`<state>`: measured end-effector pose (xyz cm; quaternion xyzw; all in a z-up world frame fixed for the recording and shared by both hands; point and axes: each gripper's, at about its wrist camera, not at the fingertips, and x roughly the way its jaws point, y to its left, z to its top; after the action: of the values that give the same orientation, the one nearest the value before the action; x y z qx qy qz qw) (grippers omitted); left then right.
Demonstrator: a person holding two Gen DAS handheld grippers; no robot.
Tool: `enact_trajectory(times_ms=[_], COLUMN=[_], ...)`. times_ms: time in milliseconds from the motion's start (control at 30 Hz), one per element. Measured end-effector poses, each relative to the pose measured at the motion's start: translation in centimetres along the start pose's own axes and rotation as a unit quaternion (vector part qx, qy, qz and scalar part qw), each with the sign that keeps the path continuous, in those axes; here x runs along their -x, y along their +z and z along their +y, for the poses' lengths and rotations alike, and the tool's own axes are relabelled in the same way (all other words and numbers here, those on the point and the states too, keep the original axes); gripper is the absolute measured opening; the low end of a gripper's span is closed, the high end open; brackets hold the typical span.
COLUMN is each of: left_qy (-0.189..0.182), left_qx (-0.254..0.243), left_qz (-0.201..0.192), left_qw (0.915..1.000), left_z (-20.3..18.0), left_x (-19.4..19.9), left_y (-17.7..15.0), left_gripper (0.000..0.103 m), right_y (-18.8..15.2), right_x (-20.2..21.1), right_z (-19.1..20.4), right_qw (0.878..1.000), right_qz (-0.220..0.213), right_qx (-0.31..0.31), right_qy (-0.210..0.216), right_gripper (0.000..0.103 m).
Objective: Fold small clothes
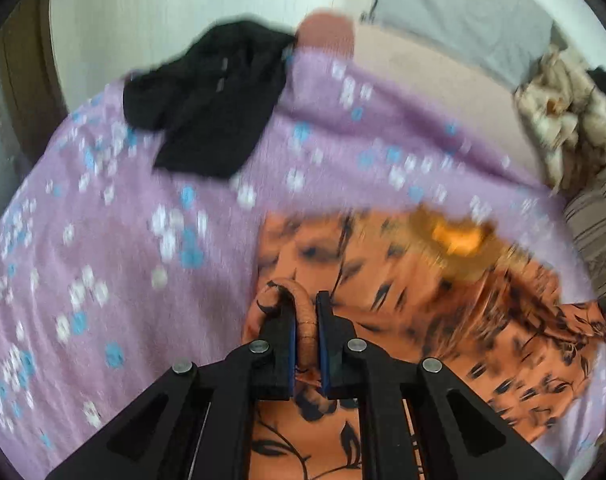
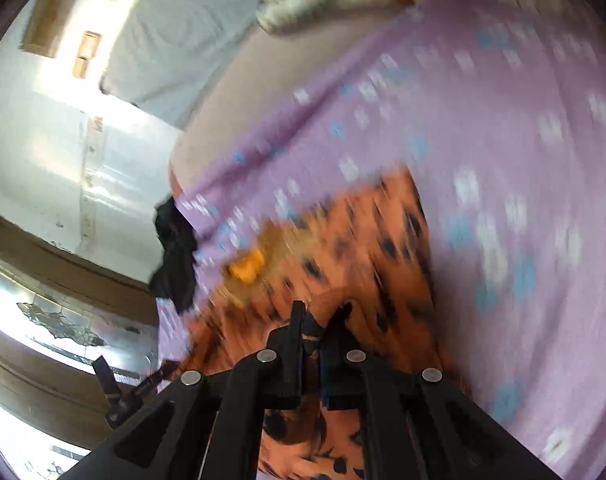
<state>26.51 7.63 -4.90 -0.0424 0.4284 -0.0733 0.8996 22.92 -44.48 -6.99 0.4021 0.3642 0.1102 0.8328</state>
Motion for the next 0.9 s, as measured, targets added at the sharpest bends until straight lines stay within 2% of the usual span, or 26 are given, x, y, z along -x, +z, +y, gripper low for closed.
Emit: enact_trajectory(times_ms=[67, 100, 133, 167, 200, 233, 267, 300, 333, 400, 433, 533, 567, 633, 733, 800, 833, 867, 900], left_qy=[-0.005, 0.008, 0.022, 0.037, 0.04, 0.039, 0.041, 0.046, 0.053, 0.071, 0.073, 0.048, 0.041, 0.012, -0.017, -0.03, -0.015, 0.001, 0.008], left_qx=[0.004, 0.005, 0.008, 0.011, 0.014, 0.022, 0.034, 0.038, 0.038, 0.058, 0.07, 0.121, 0.137, 0.156, 0.152, 0.158, 0.168, 0.175, 0.179], left_qz=[-0.027, -0.04, -0.041, -0.016, 0.028, 0.09, 0.134, 0.148, 0.14, 0.096, 0.083, 0.038, 0.033, 0.03, 0.05, 0.074, 0.072, 0.052, 0.05], left_qw=[0.9996, 0.9991, 0.9989, 0.9991, 0.9987, 0.9949, 0.9895, 0.9872, 0.9879, 0.9912, 0.9914, 0.9908, 0.9892, 0.9873, 0.987, 0.9843, 0.983, 0.9832, 0.9826], left_z=[0.0, -0.1, -0.1, -0.1, 0.2, 0.7, 1.4, 2.0, 2.6, 4.5, 5.2, 7.9, 8.5, 8.7, 6.4, 5.1, 4.4, 3.7, 3.4], left_x=[1.2, 1.0, 0.1, -1.7, -3.8, -6.5, -8.7, -9.7, -9.7, -7.8, -6.9, -2.7, -1.3, 0.3, -0.4, -2.2, -2.4, -2.5, -2.8], left_y=[1.9, 2.7, 3.1, 3.2, 3.1, 2.6, 1.6, 0.5, 0.0, -0.9, -1.1, -2.8, -3.9, -6.3, -9.4, -10.3, -10.4, -10.2, -9.9], left_gripper=[0.01, 0.01, 0.015, 0.025, 0.059, 0.075, 0.075, 0.075, 0.075, 0.075, 0.075, 0.075, 0.075, 0.075, 0.075, 0.075, 0.077, 0.08, 0.087], right_y=[2.5, 3.5, 4.3, 4.6, 4.5, 3.9, 3.0, 1.9, 0.9, -0.4, -1.2, -4.2, -5.7, -8.8, -12.6, -13.4, -13.2, -12.5, -11.9], right_x=[0.6, 0.1, -1.2, -2.3, -4.5, -6.6, -7.9, -8.0, -6.9, -4.7, -3.1, 0.7, 2.0, 3.4, 1.9, 0.3, 0.0, -0.6, -1.1], right_z=[1.7, 2.3, 2.1, 1.3, -0.1, -1.8, -3.2, -3.7, -3.4, -3.0, -2.9, -2.2, -2.1, -2.3, -3.6, -4.3, -4.5, -4.5, -4.6], right_qw=[1.0, 0.999, 0.998, 0.998, 0.996, 0.992, 0.987, 0.988, 0.991, 0.991, 0.992, 0.994, 0.996, 0.997, 0.994, 0.989, 0.988, 0.987, 0.986], right_qz=[-0.024, -0.039, -0.045, -0.034, 0.003, 0.044, 0.076, 0.074, 0.046, 0.026, 0.012, -0.004, -0.008, -0.012, 0.023, 0.029, 0.012, -0.003, -0.011], right_qx=[0.019, 0.021, 0.014, 0.014, 0.005, -0.017, -0.037, -0.032, -0.012, -0.009, -0.009, -0.007, -0.011, -0.037, -0.103, -0.139, -0.152, -0.156, -0.162], right_qy=[0.004, -0.011, -0.038, -0.056, -0.085, -0.117, -0.14, -0.134, -0.128, -0.131, -0.126, -0.111, -0.093, -0.068, -0.04, -0.029, -0.024, -0.023, -0.025], right_gripper=[0.005, 0.005, 0.006, 0.008, 0.019, 0.031, 0.06, 0.06, 0.06, 0.07, 0.07, 0.076, 0.076, 0.083, 0.084, 0.084, 0.084, 0.084, 0.084])
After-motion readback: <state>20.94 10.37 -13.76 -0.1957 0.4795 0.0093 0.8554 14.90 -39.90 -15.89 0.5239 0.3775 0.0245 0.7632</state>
